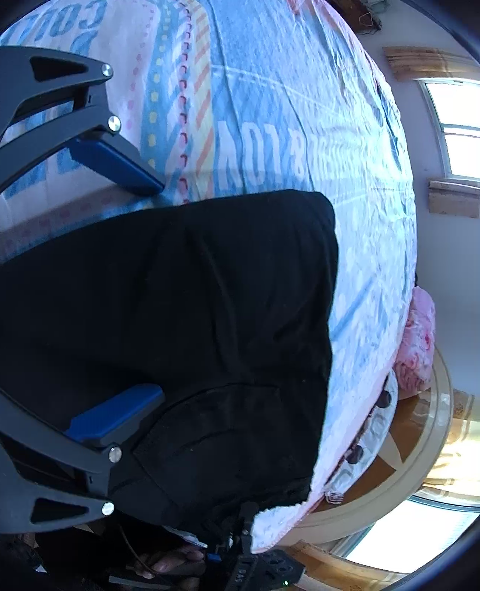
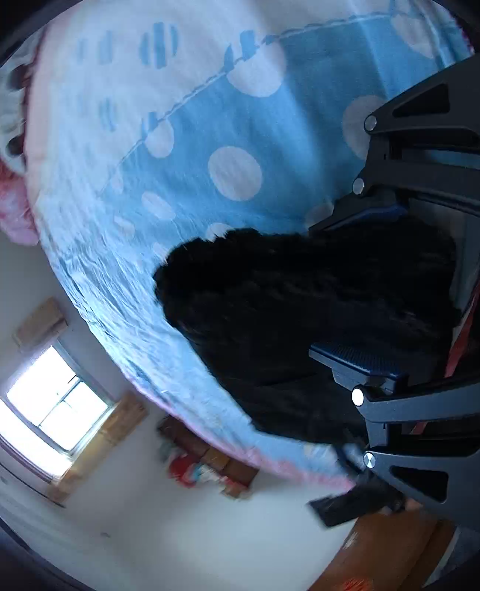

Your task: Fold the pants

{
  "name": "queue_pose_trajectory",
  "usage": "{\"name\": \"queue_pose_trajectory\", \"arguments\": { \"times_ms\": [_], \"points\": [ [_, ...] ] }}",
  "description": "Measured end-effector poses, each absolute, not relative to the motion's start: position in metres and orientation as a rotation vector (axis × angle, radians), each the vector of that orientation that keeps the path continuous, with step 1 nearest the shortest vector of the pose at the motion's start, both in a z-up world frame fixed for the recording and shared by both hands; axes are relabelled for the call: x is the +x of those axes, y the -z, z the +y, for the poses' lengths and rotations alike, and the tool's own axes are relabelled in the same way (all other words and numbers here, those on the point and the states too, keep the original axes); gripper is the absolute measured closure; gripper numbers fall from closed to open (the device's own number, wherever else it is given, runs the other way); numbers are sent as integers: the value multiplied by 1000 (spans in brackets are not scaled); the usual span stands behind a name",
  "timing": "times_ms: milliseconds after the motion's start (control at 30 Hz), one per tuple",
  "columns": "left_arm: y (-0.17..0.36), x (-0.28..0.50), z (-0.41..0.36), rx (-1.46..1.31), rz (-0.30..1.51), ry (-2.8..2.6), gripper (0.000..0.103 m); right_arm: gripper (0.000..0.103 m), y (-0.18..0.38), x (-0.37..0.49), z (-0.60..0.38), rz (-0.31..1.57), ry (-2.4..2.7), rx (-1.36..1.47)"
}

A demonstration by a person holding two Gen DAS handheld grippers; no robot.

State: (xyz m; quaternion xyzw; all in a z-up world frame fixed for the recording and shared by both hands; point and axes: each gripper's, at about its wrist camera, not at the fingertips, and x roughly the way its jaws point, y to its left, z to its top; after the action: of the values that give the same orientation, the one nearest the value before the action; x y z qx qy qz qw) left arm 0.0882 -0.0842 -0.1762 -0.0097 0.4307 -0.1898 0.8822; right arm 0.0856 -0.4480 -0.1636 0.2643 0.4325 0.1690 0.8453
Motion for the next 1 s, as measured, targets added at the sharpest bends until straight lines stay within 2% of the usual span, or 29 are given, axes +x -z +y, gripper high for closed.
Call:
{"name": "queue_pose_trajectory", "arguments": {
  "times_ms": [100, 133, 233, 300, 333, 367, 467, 700, 1000],
  "points": [
    [174, 84, -85, -32, 890, 421, 3, 46, 159, 82, -436, 926, -380, 508],
    [173, 82, -86, -41, 887, 435, 9, 47, 157, 80, -431, 932, -412, 507],
    [174, 82, -90, -24, 868, 448, 16, 52, 158, 77, -420, 944, -415, 438],
    [171, 85, -86, -54, 848, 442, 50, 68, 171, 87, -431, 957, -416, 515],
    [168, 88, -81, -92, 846, 457, 78, 71, 174, 90, -437, 954, -430, 565],
    [166, 91, -73, -164, 862, 493, 81, 74, 173, 88, -438, 948, -441, 580],
    [166, 92, -66, -188, 863, 514, 83, 78, 157, 76, -425, 904, -485, 519],
    [143, 72, -59, -199, 779, 515, 86, 79, 117, 71, -407, 836, -542, 470],
    [101, 75, 2, -156, 672, 383, 87, 80, 71, 132, -343, 827, -686, 338]
  ]
}}
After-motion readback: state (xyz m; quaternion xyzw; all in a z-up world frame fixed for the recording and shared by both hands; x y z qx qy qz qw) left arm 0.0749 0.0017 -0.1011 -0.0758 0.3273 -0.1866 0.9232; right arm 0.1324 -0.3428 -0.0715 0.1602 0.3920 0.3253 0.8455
